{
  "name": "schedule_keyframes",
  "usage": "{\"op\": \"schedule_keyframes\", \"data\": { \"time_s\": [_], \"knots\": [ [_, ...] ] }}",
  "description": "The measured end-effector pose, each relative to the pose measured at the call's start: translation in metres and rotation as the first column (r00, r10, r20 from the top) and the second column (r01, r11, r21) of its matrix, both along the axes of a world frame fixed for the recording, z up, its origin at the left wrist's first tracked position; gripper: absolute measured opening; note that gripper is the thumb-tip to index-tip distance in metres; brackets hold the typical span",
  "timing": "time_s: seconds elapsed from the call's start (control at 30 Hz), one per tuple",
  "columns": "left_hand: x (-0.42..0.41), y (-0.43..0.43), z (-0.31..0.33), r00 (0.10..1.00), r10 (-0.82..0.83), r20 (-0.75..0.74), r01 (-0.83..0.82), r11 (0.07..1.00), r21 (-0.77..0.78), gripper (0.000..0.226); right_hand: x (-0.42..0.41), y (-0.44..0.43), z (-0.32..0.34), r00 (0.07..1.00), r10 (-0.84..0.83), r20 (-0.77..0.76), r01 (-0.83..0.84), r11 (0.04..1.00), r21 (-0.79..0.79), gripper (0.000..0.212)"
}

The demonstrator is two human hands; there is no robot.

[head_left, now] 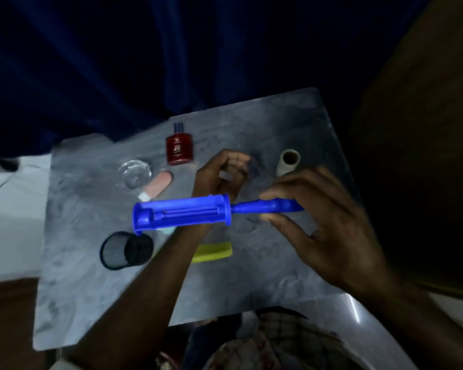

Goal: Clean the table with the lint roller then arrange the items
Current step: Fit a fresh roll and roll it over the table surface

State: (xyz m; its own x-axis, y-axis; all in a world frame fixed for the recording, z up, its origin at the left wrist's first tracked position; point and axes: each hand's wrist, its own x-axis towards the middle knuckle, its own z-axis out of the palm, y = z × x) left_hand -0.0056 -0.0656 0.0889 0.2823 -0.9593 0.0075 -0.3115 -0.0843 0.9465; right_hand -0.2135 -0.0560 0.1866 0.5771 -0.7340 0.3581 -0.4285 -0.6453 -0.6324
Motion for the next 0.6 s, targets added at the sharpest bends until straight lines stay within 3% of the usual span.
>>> {"op": "schedule_keyframes", "data": {
  "time_s": [0.13, 0.23, 0.3, 0.4, 0.5, 0.53, 0.6],
  "knots": [
    [-0.041, -0.056, -0.026, 0.965, -0.197, 0.174, 0.188, 0.980, 0.065, 0.056, -0.041, -0.012, -0.006, 0.991, -0.132, -0.034, 0.133, 0.991, 0.022, 0.022],
    [-0.066, -0.087, -0.047, 0.877, -0.374, 0.300, 0.335, 0.926, 0.175, 0.077, -0.070, -0.017, -0.011, 0.976, -0.206, -0.073, 0.210, 0.976, 0.056, 0.023],
    [-0.077, -0.095, -0.059, 0.874, -0.358, 0.327, 0.321, 0.933, 0.163, 0.075, -0.086, -0.018, -0.014, 0.966, -0.243, -0.093, 0.250, 0.965, 0.074, 0.023],
    [-0.081, -0.092, -0.073, 0.912, -0.176, 0.371, 0.145, 0.983, 0.110, 0.049, -0.101, -0.019, -0.020, 0.950, -0.285, -0.128, 0.300, 0.947, 0.116, 0.021],
    [-0.071, -0.075, -0.073, 0.986, 0.056, 0.156, -0.073, 0.992, 0.106, 0.034, -0.110, -0.025, -0.023, 0.944, -0.290, -0.157, 0.314, 0.936, 0.160, 0.026],
    [-0.063, -0.067, -0.069, 0.986, 0.125, 0.113, -0.137, 0.985, 0.109, 0.028, -0.111, -0.028, -0.024, 0.944, -0.287, -0.161, 0.312, 0.937, 0.157, 0.026],
    [-0.043, -0.052, -0.055, 0.960, 0.245, -0.138, -0.232, 0.967, 0.108, 0.022, -0.111, -0.036, -0.023, 0.947, -0.284, -0.153, 0.306, 0.940, 0.149, 0.025]
  ]
}}
